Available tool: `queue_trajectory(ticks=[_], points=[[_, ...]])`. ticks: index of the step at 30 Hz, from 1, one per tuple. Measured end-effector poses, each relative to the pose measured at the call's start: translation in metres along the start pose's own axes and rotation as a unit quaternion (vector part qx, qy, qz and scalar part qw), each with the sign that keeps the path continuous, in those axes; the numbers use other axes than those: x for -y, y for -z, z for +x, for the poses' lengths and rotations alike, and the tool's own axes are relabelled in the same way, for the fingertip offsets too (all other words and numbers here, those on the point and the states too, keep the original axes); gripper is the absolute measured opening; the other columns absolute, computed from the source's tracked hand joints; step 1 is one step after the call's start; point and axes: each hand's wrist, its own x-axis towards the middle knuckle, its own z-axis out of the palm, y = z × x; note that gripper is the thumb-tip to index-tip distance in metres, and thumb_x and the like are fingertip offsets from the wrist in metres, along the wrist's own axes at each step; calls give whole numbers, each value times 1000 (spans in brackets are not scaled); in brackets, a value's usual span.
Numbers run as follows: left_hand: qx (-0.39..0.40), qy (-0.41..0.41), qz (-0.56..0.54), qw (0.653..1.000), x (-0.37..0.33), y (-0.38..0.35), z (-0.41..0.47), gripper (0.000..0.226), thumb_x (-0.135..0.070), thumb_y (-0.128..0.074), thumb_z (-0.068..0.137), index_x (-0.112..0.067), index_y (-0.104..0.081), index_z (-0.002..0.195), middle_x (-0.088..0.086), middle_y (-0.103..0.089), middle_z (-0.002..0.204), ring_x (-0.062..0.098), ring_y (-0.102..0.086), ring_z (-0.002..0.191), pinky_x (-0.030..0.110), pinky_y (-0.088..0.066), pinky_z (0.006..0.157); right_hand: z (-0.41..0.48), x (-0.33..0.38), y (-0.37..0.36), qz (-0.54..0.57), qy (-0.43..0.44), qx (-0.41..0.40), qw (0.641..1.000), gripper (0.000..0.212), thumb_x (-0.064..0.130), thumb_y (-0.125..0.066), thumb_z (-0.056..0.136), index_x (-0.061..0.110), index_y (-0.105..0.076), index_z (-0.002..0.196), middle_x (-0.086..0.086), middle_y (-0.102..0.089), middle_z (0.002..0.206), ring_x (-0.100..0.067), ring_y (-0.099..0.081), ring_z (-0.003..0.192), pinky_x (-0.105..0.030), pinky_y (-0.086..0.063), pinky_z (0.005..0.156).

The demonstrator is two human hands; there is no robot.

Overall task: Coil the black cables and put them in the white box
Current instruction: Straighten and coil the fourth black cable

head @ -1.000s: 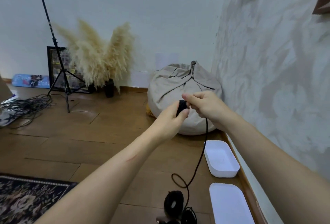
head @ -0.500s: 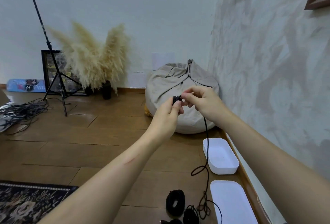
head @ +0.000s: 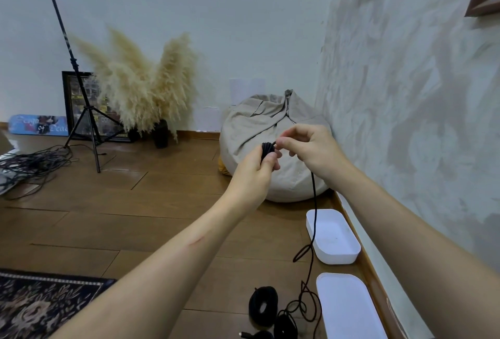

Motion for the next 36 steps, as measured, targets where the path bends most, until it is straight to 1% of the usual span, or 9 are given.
queue_trajectory(ticks=[7,10,14,18,24,28,30,33,36], points=[[19,13,4,1000,3,2,0,23,-20,-42,109,-14,-63,108,-9,-63,87,-1,-58,85,21,-43,83,-7,-2,-5,3,-6,-3,1000,11,7,-66,94,-1,-72,97,-8,-72,83,8,-58,60,-8,-42,57],[4,-3,16,1000,2,3,0,21,-21,-41,109,-17,-62,107,-8,-61,88,5,-57,87,29,-47,85,-4,0,-7,-2,-20,-4,1000,12,12,-66,95,2,-71,95,-7,-73,82,6,-58,59,-8,-41,55],[-1,-12,22,1000,0,2,0,22,-25,-41,109,-19,-62,108,-8,-62,89,13,-60,91,36,-50,88,1,2,-5,-18,-27,14,999,11,20,-66,95,11,-69,89,1,-72,71,-2,-59,60,-10,-40,55],[4,-7,13,1000,3,1,1,23,-25,-42,108,-17,-62,102,-12,-63,88,8,-60,92,35,-48,90,-4,3,-4,-7,2,5,1000,11,12,-64,96,3,-69,91,-2,-69,68,0,-57,58,-9,-42,58],[28,-2,11,1000,5,4,2,26,-26,-42,108,-17,-65,98,-12,-65,92,8,-62,99,42,-50,99,-3,3,-2,-26,19,31,999,9,10,-64,96,5,-68,91,-1,-69,66,1,-60,61,-10,-44,61],[48,12,14,999,3,7,1,23,-23,-43,109,-17,-65,105,-9,-69,91,7,-65,99,34,-50,98,-4,2,-3,-42,33,40,998,9,7,-63,96,1,-67,92,-14,-71,73,0,-61,62,-13,-48,64],[50,14,0,999,0,9,0,21,-21,-43,109,-19,-64,109,-8,-71,91,10,-68,100,32,-51,97,-2,1,-4,-47,31,37,998,8,10,-63,96,4,-67,92,-9,-72,72,0,-62,63,-12,-46,63],[50,9,1,999,-2,12,-1,21,-18,-42,109,-21,-63,106,-7,-70,90,13,-67,100,30,-49,95,0,-3,-7,-50,27,33,998,8,13,-64,96,7,-67,91,-2,-72,71,-4,-66,67,-11,-44,62],[52,-1,29,998,-1,12,-1,24,-18,-43,108,-8,-64,102,-7,-65,88,7,-62,95,35,-47,96,1,-6,-7,-47,31,38,998,8,11,-64,96,9,-66,89,-2,-72,70,-6,-66,67,-12,-44,61]])
